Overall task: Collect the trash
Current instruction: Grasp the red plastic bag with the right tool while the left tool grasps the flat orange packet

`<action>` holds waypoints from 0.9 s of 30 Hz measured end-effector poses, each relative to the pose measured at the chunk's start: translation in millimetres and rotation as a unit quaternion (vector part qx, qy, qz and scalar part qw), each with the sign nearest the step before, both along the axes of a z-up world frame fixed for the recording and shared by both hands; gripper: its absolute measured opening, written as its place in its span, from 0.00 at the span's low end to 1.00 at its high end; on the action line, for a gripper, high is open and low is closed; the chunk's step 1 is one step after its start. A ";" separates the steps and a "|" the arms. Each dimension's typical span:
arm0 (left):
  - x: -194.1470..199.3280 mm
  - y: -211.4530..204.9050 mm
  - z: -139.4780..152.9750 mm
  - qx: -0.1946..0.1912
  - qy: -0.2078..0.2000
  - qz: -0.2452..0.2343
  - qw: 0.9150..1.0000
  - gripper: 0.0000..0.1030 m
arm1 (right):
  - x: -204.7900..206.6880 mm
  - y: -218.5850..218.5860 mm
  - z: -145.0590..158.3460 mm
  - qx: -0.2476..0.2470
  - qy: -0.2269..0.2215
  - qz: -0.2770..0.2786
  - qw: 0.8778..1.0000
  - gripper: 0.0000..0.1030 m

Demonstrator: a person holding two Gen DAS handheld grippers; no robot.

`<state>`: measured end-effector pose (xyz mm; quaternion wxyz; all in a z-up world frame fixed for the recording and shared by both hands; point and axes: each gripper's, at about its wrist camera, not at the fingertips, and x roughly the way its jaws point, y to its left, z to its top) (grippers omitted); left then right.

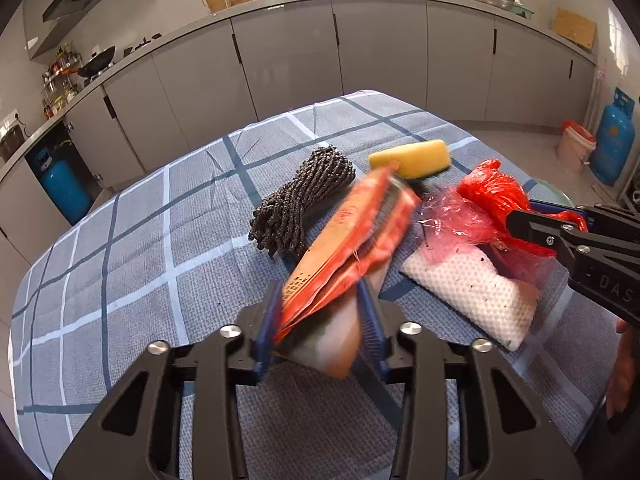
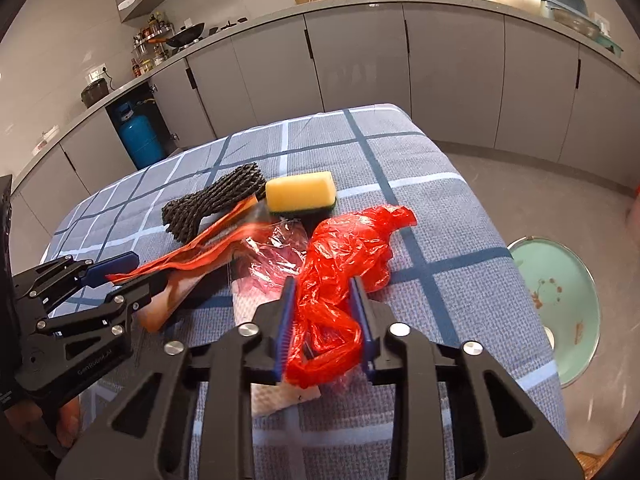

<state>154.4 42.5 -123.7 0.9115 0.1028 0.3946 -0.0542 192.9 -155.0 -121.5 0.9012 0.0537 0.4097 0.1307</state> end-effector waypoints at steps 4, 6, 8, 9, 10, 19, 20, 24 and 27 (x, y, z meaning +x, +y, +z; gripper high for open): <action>-5.5 -5.2 3.2 0.006 -0.003 -0.006 1.000 0.05 | -7.0 -1.6 7.9 0.000 -0.016 0.001 1.000 0.18; -9.2 -7.7 6.4 0.010 -0.008 -0.009 1.000 0.03 | -10.9 -2.2 12.6 0.000 -0.024 0.001 1.000 0.17; -14.7 -10.5 11.4 0.009 -0.013 -0.014 1.000 0.03 | -16.6 -3.7 18.9 -0.001 -0.035 0.000 0.999 0.17; -16.5 -12.2 13.9 0.010 -0.015 -0.016 1.000 0.03 | -18.1 -4.5 21.1 0.000 -0.039 -0.001 0.999 0.17; -19.5 -13.8 16.5 0.011 -0.020 -0.019 1.000 0.03 | -20.1 -5.4 24.1 0.000 -0.043 -0.002 0.999 0.17; -43.6 -19.4 48.1 0.022 -0.066 -0.020 0.997 0.03 | -40.2 -17.1 52.1 0.003 -0.086 -0.010 0.996 0.17; -45.5 -19.5 52.5 0.024 -0.072 -0.017 0.997 0.03 | -41.8 -18.5 54.4 0.004 -0.089 -0.011 0.996 0.17; -50.6 -21.6 64.7 0.028 -0.087 -0.014 0.996 0.03 | -46.5 -22.5 60.5 0.007 -0.099 -0.014 0.995 0.17; -53.5 -25.4 72.0 0.029 -0.095 -0.017 0.995 0.03 | -51.5 -26.5 65.1 0.008 -0.107 -0.016 0.994 0.17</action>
